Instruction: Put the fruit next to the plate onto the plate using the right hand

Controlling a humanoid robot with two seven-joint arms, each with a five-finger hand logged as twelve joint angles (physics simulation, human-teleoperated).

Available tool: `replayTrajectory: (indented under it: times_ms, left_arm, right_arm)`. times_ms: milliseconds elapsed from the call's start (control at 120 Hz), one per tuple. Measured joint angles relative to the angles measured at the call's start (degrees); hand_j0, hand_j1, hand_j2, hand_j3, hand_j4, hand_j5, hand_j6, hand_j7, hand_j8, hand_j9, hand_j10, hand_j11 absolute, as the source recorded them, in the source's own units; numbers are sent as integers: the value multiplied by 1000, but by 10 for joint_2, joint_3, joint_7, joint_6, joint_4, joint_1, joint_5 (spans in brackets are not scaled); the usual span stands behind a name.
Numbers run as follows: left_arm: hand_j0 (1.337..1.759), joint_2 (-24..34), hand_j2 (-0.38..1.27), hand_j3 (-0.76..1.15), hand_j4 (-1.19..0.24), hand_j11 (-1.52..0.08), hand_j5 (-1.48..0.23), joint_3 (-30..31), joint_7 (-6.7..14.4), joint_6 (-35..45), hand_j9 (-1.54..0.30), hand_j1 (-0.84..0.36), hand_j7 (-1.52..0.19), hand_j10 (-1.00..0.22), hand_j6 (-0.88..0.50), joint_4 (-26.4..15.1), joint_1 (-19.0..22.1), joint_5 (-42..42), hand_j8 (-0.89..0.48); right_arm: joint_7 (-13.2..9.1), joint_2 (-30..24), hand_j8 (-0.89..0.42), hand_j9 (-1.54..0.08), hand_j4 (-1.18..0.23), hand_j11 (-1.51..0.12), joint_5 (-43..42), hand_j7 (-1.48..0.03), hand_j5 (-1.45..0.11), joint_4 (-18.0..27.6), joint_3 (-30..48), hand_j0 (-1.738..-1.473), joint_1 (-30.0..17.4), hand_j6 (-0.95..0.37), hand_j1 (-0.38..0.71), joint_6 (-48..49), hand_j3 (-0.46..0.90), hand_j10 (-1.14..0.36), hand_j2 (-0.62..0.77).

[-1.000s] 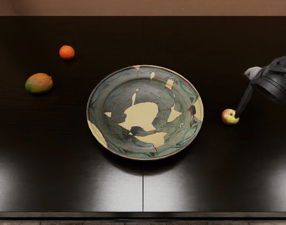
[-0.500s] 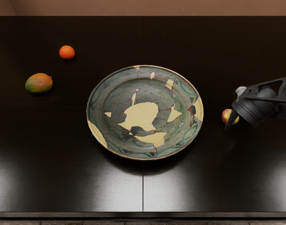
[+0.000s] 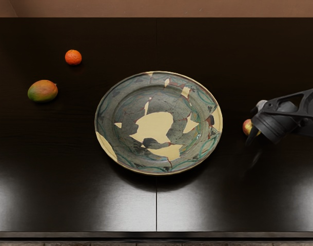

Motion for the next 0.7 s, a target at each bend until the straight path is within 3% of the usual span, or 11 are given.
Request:
replayTrajectory:
  times_ms: [242, 575, 642, 700]
  left_arm:
    - [1658, 0, 0, 0, 0, 0, 0, 0, 0, 0, 0, 349, 0, 0, 0, 0, 0, 0, 0]
    - [1658, 0, 0, 0, 0, 0, 0, 0, 0, 0, 0, 349, 0, 0, 0, 0, 0, 0, 0]
    - [1658, 0, 0, 0, 0, 0, 0, 0, 0, 0, 0, 349, 0, 0, 0, 0, 0, 0, 0]
    - [1658, 0, 0, 0, 0, 0, 0, 0, 0, 0, 0, 349, 0, 0, 0, 0, 0, 0, 0]
  right_arm:
    - [0, -3, -307, -398, -306, -398, 0, -398, -398, -4, 1, -1658, 0, -307, 18, 0, 0, -306, -60]
    - [0, 0, -340, -442, -340, -442, 0, -442, -442, -6, 13, -1658, -4, -341, 58, 0, 0, -340, -67]
    - [0, -1, -447, -597, -460, -597, 0, -597, -596, -6, 15, -1658, -6, -460, 201, 0, 0, -460, -91]
    - [0, -3, -397, -740, -561, -741, -2, -731, -734, -6, 16, -1654, -10, -470, 269, 1, -2, -548, -11]
